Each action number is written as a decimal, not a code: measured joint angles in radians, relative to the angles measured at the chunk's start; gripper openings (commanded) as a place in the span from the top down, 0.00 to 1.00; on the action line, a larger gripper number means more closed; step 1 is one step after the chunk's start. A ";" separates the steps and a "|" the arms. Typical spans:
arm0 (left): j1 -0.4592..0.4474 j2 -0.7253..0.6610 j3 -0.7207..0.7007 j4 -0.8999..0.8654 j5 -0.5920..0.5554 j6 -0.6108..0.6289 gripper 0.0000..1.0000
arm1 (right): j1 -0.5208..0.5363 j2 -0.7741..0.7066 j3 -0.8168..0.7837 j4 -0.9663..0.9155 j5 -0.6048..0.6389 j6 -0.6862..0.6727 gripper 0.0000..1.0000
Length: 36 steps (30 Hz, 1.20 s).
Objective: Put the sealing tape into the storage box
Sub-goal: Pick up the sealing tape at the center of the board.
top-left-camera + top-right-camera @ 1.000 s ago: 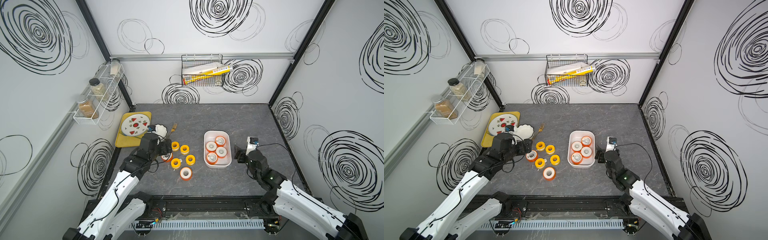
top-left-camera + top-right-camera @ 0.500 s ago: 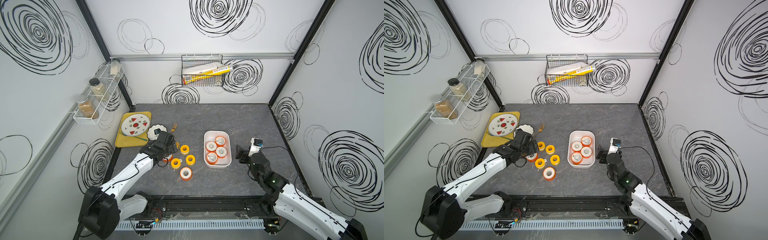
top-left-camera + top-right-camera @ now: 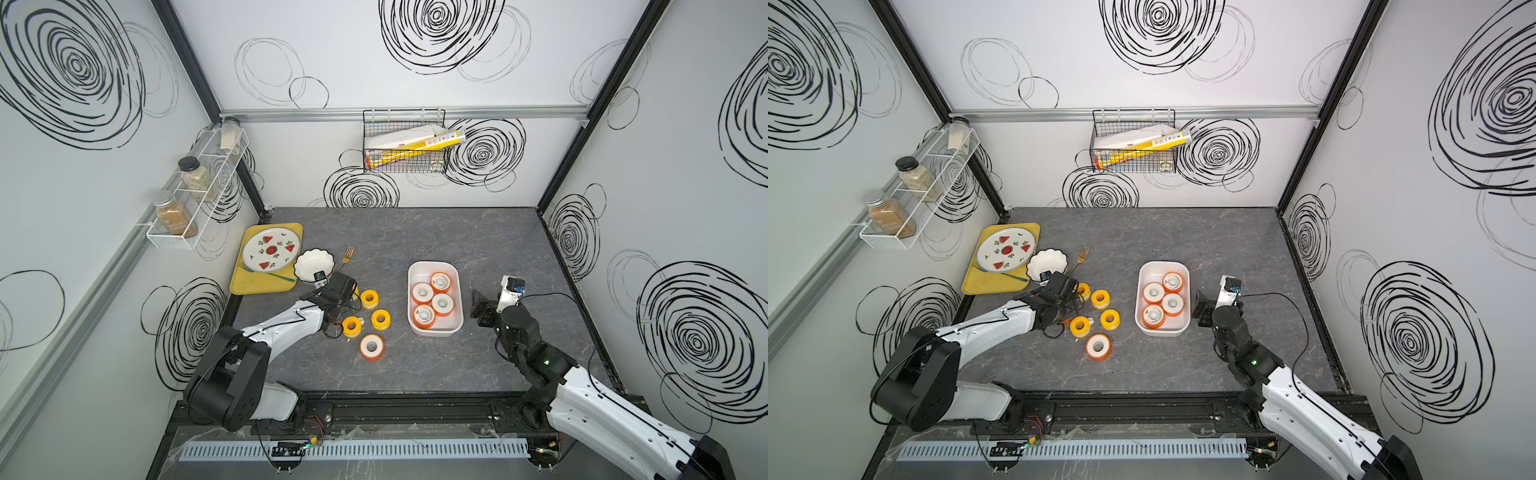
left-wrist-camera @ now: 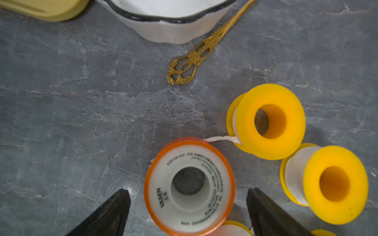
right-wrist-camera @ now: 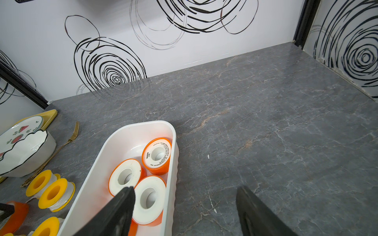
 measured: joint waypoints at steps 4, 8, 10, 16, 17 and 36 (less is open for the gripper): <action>0.000 0.031 0.000 0.027 0.000 0.002 0.06 | 0.000 0.000 0.000 0.000 0.000 0.000 0.18; 0.000 0.066 0.000 0.039 -0.001 0.005 0.11 | 0.000 0.000 0.000 0.000 0.000 0.000 0.18; 0.000 0.073 0.000 0.041 -0.003 0.006 0.15 | 0.000 0.000 0.000 0.000 0.000 0.000 0.18; 0.000 0.088 0.000 0.047 -0.023 0.009 0.23 | 0.000 0.000 0.000 0.000 0.000 0.000 0.18; -0.001 0.090 0.001 0.049 -0.026 0.009 0.23 | 0.000 0.000 0.000 0.000 0.000 0.000 0.18; 0.000 0.070 0.004 0.049 -0.044 0.008 0.38 | 0.000 0.000 0.000 0.000 0.000 0.000 0.17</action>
